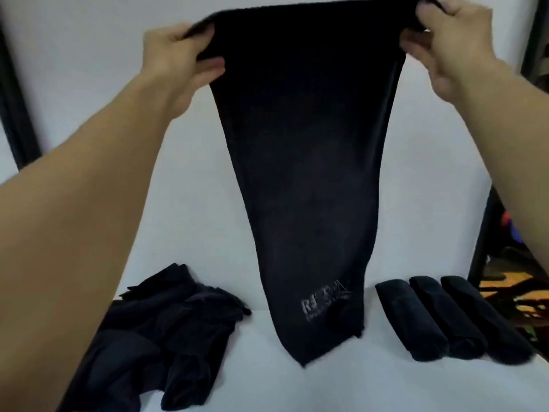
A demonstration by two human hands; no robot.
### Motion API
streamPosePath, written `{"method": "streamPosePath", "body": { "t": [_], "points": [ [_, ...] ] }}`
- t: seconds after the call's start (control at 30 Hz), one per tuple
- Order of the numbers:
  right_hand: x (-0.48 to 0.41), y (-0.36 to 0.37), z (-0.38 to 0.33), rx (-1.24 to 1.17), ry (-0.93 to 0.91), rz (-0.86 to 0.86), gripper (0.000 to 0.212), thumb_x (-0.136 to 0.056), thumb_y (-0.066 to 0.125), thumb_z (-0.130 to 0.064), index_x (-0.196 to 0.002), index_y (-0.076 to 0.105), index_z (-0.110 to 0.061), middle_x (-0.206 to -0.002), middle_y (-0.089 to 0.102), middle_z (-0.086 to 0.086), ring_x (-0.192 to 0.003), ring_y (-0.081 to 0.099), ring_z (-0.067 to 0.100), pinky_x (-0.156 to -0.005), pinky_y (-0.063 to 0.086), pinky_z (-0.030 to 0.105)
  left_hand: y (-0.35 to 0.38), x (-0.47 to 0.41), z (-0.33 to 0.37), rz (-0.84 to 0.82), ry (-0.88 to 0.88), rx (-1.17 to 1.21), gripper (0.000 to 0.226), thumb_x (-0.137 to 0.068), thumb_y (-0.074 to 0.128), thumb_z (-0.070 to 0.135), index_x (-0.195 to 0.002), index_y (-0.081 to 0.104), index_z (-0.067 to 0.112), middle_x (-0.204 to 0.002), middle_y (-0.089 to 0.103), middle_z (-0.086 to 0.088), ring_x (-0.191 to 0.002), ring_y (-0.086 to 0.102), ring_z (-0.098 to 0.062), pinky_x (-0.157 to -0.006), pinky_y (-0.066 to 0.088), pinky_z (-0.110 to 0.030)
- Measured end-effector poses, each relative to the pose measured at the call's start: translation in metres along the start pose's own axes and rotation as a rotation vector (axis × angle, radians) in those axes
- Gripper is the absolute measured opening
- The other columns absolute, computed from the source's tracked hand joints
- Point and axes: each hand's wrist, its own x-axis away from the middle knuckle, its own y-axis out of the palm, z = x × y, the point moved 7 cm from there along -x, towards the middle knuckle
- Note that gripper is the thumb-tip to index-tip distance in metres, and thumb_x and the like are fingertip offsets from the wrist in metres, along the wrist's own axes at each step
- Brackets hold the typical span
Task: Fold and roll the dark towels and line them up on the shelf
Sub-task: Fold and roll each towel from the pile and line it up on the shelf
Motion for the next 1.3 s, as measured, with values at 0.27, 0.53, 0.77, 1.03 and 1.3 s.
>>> {"method": "streamPosePath", "body": {
  "t": [0.27, 0.53, 0.77, 1.03, 1.3],
  "points": [
    [0.131, -0.023, -0.095, -0.006, 0.039, 0.042, 0.01, -0.094, 0.061, -0.018, -0.1, 0.068, -0.015, -0.096, 0.069, 0.001, -0.081, 0.066, 0.017, -0.083, 0.056, 0.029, -0.034, 0.132, 0.077, -0.049, 0.059, -0.017, 0.015, -0.094, 0.063, 0.021, -0.103, 0.071, 0.012, -0.106, 0.073, -0.009, -0.086, 0.074, -0.03, -0.08, 0.059, -0.033],
    [0.238, -0.037, -0.155, 0.067, 0.093, 0.034, 0.008, -0.091, 0.063, -0.019, -0.091, 0.07, -0.022, -0.079, 0.071, -0.005, -0.067, 0.066, 0.01, -0.067, 0.055, 0.023, -0.072, 0.233, 0.11, -0.055, 0.092, -0.017, 0.013, -0.088, 0.068, 0.029, -0.08, 0.079, 0.028, -0.086, 0.075, 0.003, -0.064, 0.071, -0.02, -0.068, 0.059, -0.031],
    [0.317, -0.059, -0.025, 0.361, 0.536, -0.04, 0.019, -0.096, 0.055, -0.002, -0.112, 0.064, 0.002, -0.071, 0.063, 0.009, -0.05, 0.062, 0.009, -0.054, 0.057, 0.02, -0.087, 0.301, -0.034, 0.016, -0.329, -0.226, 0.006, -0.089, 0.07, 0.021, -0.088, 0.074, 0.017, -0.061, 0.069, 0.006, -0.045, 0.061, -0.01, -0.045, 0.052, -0.021],
    [0.352, -0.09, 0.139, 0.513, 0.878, -0.12, 0.014, -0.096, 0.055, -0.009, -0.101, 0.068, -0.012, -0.057, 0.065, 0.007, -0.047, 0.062, 0.012, -0.048, 0.053, 0.023, -0.073, 0.326, -0.208, -0.05, -0.662, -0.471, 0.036, -0.086, 0.073, 0.031, -0.055, 0.063, 0.014, -0.042, 0.045, 0.012, -0.039, 0.037, -0.004, -0.046, 0.034, -0.024],
    [0.304, -0.074, 0.259, 0.624, 0.957, -0.236, 0.039, -0.091, 0.061, -0.006, -0.129, 0.054, -0.008, -0.105, 0.063, 0.013, -0.076, 0.067, 0.018, -0.058, 0.058, 0.024, -0.029, 0.281, -0.319, -0.177, -0.852, -0.719, 0.02, -0.088, 0.068, 0.034, -0.09, 0.06, 0.016, -0.075, 0.059, -0.002, -0.063, 0.054, -0.025, -0.05, 0.037, -0.025]
  ]
}}
